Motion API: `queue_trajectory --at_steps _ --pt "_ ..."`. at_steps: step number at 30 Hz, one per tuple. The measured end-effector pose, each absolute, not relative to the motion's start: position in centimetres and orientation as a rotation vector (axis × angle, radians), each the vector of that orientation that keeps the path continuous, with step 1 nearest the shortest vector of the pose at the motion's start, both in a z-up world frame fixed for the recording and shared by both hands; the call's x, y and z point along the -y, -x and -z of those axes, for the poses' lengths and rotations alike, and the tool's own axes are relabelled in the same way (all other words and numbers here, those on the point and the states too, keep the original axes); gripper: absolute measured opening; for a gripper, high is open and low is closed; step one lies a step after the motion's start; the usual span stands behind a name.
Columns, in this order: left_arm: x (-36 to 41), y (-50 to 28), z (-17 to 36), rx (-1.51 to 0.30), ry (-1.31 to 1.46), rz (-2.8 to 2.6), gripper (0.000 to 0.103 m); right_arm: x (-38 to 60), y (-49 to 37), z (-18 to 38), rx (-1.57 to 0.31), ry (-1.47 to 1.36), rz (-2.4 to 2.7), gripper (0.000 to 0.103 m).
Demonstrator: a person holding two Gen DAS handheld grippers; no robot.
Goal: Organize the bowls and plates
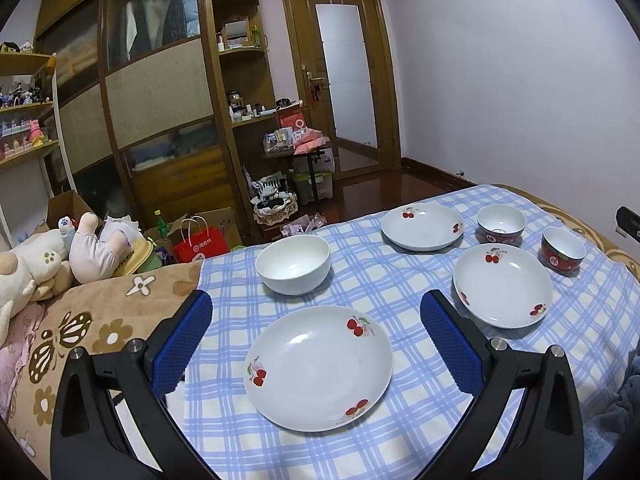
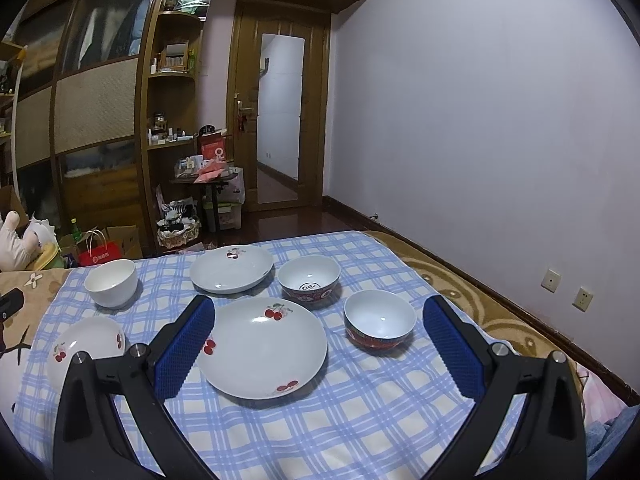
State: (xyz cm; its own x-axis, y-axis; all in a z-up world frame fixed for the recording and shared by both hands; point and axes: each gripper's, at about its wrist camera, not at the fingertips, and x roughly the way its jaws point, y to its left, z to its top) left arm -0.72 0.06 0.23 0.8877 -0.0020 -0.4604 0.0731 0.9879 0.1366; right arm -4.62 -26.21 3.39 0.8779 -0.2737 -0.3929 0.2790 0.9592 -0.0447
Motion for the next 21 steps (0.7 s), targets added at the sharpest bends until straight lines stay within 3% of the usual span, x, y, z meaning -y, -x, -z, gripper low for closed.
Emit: queue_trajectory --at_steps 21 --pt "0.1 0.74 -0.24 -0.481 -0.155 0.044 0.102 26.38 4.47 -3.14 -0.409 -0.016 0.29 0.103"
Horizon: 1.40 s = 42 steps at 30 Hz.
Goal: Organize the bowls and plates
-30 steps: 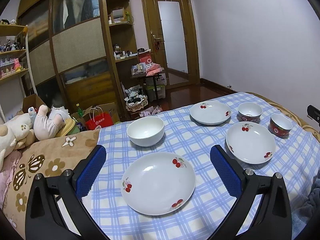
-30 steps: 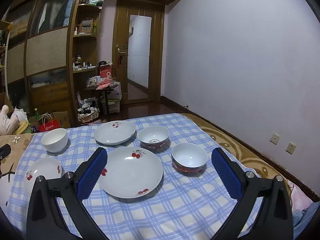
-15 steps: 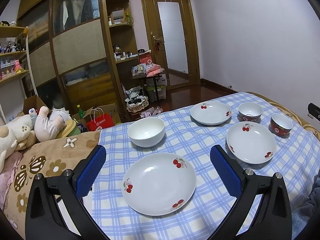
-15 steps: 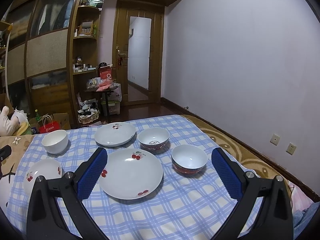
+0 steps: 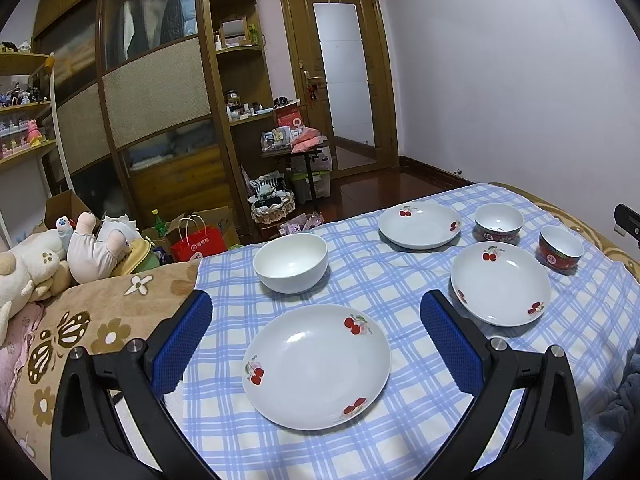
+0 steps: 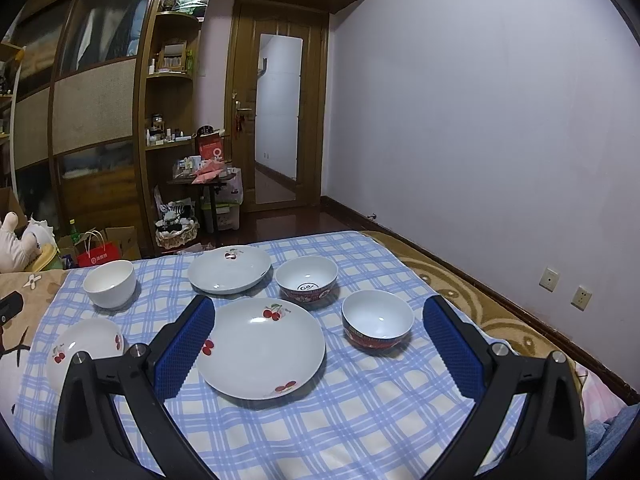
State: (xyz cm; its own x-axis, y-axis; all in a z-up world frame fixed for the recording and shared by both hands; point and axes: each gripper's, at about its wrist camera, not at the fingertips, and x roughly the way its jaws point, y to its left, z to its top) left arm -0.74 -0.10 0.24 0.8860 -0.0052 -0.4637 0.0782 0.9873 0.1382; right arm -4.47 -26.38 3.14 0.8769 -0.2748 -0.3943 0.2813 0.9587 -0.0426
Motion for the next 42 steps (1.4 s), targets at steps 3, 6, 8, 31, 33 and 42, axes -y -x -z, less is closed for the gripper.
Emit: queue_trajectory --at_steps 3,6,8,31,33,42 --pt "0.11 0.75 -0.22 -0.481 -0.155 0.045 0.102 26.36 4.49 -3.08 -0.414 -0.013 0.289 0.103" --pt "0.16 0.79 -0.17 -0.483 -0.155 0.047 0.102 26.35 4.48 -3.08 -0.415 -0.011 0.288 0.103" --pt "0.19 0.88 -0.11 -0.484 -0.155 0.048 0.102 26.34 4.51 -3.06 -0.415 -0.011 0.29 0.103" --pt "0.51 0.9 0.06 -0.489 -0.158 0.052 0.102 26.17 4.27 -2.73 -0.424 0.004 0.3 0.103" --pt "0.54 0.89 0.07 -0.488 -0.158 0.051 0.102 26.15 4.24 -2.7 -0.422 0.006 0.297 0.103" --pt "0.55 0.85 0.3 -0.497 -0.16 0.049 0.102 26.16 4.22 -2.73 -0.42 0.011 0.302 0.103"
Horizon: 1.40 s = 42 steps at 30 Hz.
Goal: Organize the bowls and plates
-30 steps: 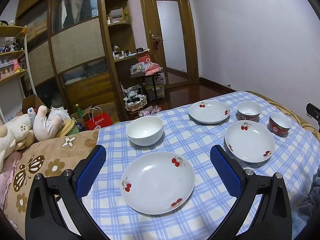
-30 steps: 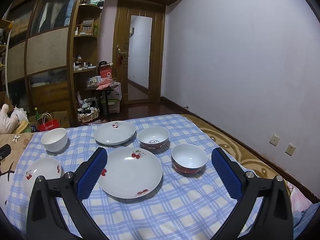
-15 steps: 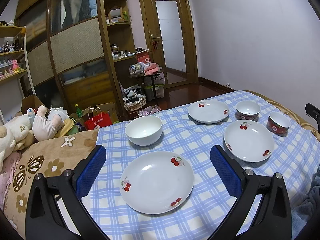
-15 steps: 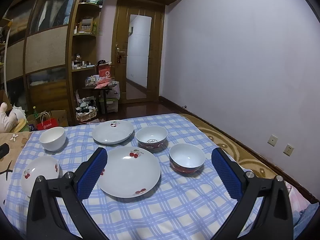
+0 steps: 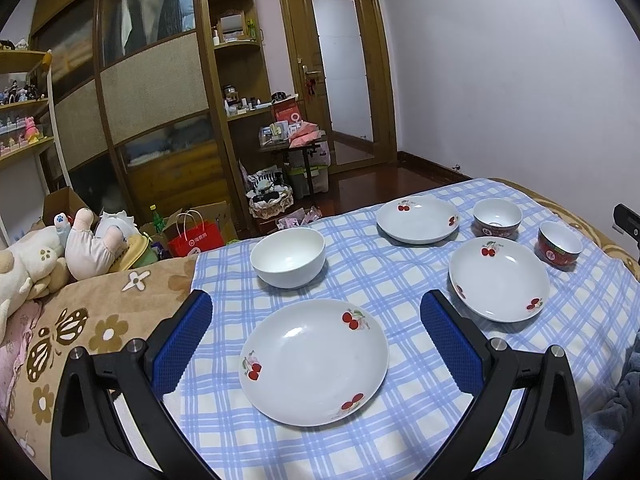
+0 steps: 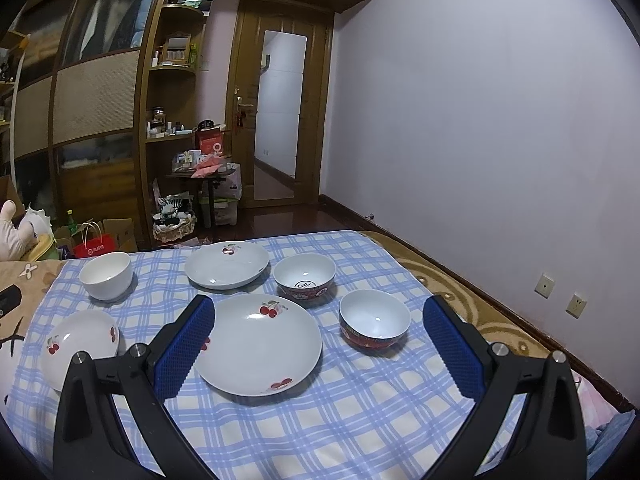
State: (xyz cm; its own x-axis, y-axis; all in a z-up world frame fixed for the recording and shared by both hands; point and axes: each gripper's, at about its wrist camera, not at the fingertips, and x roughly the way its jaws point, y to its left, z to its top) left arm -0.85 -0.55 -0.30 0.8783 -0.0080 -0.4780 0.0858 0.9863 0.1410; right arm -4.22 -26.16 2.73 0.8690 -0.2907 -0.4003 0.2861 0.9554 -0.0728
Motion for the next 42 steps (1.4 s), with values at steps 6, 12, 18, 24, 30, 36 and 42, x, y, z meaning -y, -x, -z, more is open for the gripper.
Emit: queue_trajectory --at_steps 6,12,18,24,30,36,42 --pt "-0.2 0.5 0.0 -0.525 -0.156 0.05 0.102 25.8 4.3 -3.4 -0.407 0.07 0.306 0.103" --pt "-0.3 0.1 -0.7 -0.542 -0.174 0.053 0.102 25.8 4.0 -4.2 -0.416 0.108 0.293 0.103" --pt "-0.1 -1.8 -1.6 -0.564 -0.166 0.043 0.102 25.6 3.4 -4.8 -0.414 0.085 0.253 0.103" --pt "0.6 -3.7 -2.0 -0.586 -0.174 0.061 0.102 25.9 1.6 -4.8 -0.43 0.068 0.244 0.103" --pt "2.7 -5.9 -3.5 -0.58 -0.192 0.107 0.102 27.9 -0.9 -4.6 -0.498 -0.039 0.235 0.103" --pt "5.9 -9.5 -4.0 -0.614 -0.198 0.173 0.102 30.4 -3.6 -3.8 -0.553 -0.123 0.237 0.103" --pt "9.2 -12.4 -2.3 -0.67 -0.177 0.234 0.102 32.0 -6.2 -2.6 -0.595 -0.152 0.225 0.103"
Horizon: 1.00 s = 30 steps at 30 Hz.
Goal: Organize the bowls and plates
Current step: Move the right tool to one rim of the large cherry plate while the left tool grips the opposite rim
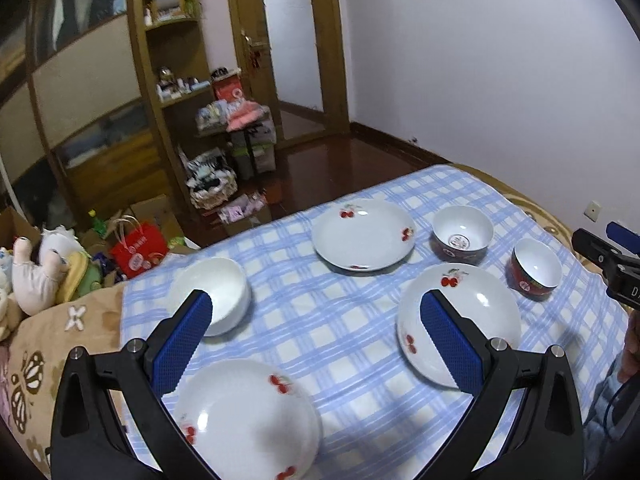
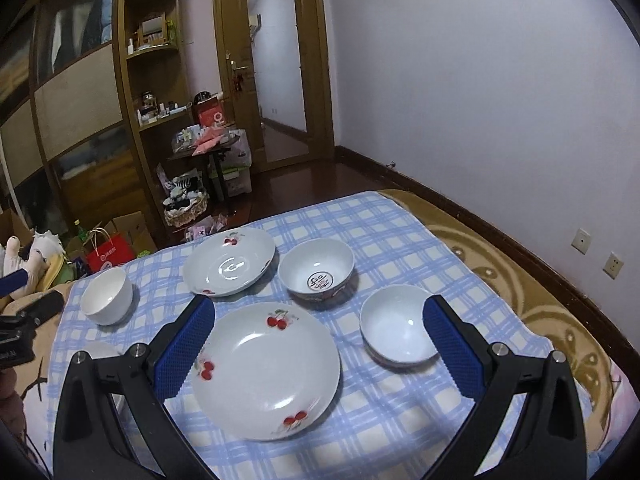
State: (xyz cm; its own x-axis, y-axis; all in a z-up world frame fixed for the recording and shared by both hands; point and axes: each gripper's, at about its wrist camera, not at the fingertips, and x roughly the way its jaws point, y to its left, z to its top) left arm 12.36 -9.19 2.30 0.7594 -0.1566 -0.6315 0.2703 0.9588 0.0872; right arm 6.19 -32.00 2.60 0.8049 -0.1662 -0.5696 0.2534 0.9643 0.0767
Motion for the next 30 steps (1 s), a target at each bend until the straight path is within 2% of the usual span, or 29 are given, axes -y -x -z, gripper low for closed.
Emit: queue_trajectory --at_steps 9,11,13,16,18,20,24,26,30 --pt "12.4 -15.6 1.6 -0.726 -0.192 0.249 0.102 33.6 -8.7 0.6 -0.643 -0.21 0.274 0.099" --pt "12.7 -15.9 2.4 -0.728 -0.2 0.256 0.102 33.9 -9.1 1.3 -0.67 -0.222 0.266 0.091" --pt "12.8 -16.1 3.2 -0.74 -0.192 0.263 0.102 34.0 -9.3 1.9 -0.689 -0.225 0.264 0.089" --pt "13.2 -16.4 4.4 -0.773 -0.185 0.289 0.102 34.0 -9.6 2.8 -0.718 -0.217 0.258 0.08" --pt "13.6 -16.6 5.1 -0.787 -0.197 0.295 0.102 33.9 -10.0 3.2 -0.736 -0.208 0.249 0.08" --pt "14.1 -17.0 6.0 -0.804 -0.217 0.301 0.102 33.9 -10.3 3.4 -0.75 -0.2 0.236 0.074" --pt "14.7 -17.6 7.1 -0.835 -0.212 0.317 0.102 34.2 -10.7 4.2 -0.786 -0.204 0.211 0.069" --pt "14.7 -17.6 7.4 -0.844 -0.187 0.319 0.1 34.4 -11.0 4.6 -0.812 -0.22 0.194 0.055" --pt "15.1 -17.5 8.4 -0.887 -0.166 0.353 0.089 34.7 -11.3 5.4 -0.843 -0.254 0.188 0.054"
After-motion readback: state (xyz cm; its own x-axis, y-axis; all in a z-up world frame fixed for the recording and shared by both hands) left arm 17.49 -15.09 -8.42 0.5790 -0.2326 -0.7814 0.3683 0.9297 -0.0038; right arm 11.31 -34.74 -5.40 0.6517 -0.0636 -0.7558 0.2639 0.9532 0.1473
